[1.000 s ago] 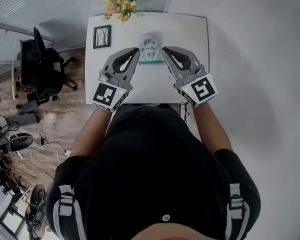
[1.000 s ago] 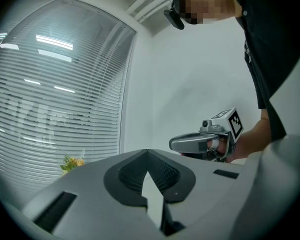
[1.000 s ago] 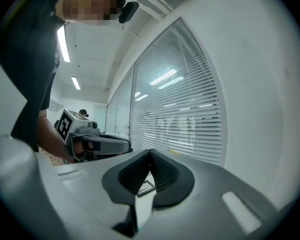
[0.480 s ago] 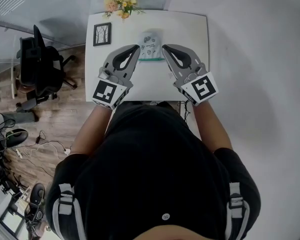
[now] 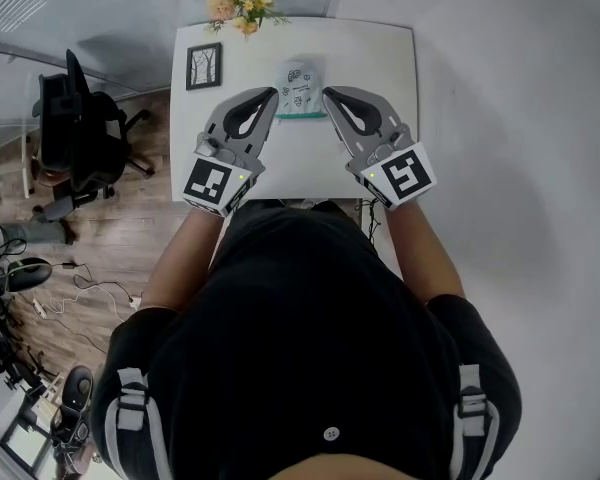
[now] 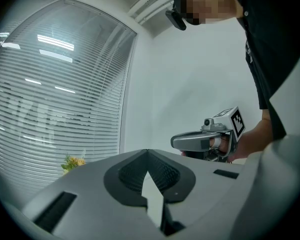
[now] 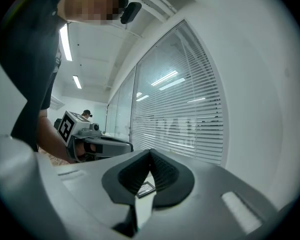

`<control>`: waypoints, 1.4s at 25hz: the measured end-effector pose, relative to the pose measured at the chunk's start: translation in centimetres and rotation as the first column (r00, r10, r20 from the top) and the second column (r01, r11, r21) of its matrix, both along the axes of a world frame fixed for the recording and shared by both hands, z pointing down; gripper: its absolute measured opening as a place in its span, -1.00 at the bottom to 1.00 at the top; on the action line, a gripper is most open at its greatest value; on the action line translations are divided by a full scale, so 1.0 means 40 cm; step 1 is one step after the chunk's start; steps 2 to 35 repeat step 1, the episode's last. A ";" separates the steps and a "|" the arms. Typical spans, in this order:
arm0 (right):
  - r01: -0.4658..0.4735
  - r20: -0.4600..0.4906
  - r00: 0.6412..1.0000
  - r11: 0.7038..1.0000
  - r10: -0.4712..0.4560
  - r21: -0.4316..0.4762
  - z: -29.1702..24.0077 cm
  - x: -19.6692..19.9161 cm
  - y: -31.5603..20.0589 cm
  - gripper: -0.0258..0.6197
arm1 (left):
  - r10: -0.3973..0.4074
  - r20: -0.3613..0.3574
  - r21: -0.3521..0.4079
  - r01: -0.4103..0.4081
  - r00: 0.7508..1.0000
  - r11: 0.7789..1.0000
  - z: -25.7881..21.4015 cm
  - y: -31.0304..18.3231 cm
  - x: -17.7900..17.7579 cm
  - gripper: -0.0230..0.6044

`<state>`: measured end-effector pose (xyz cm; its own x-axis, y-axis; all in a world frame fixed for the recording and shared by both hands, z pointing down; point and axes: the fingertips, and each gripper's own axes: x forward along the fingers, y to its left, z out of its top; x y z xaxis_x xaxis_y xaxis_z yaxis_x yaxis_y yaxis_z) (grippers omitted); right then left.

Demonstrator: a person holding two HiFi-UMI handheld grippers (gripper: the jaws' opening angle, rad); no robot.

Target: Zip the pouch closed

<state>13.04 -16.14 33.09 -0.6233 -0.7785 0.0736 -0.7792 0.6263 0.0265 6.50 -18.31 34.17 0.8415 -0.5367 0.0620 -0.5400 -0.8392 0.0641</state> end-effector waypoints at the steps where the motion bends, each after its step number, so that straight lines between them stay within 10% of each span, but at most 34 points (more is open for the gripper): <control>1: 0.001 -0.001 1.000 1.000 -0.001 -0.001 0.002 -0.001 0.001 -0.89 | -0.001 -0.002 -0.001 0.001 1.000 1.000 0.001 0.000 -0.001 -0.90; 35: 0.001 -0.001 1.000 1.000 -0.001 -0.001 0.002 -0.001 0.001 -0.89 | -0.001 -0.002 -0.001 0.001 1.000 1.000 0.001 0.000 -0.001 -0.90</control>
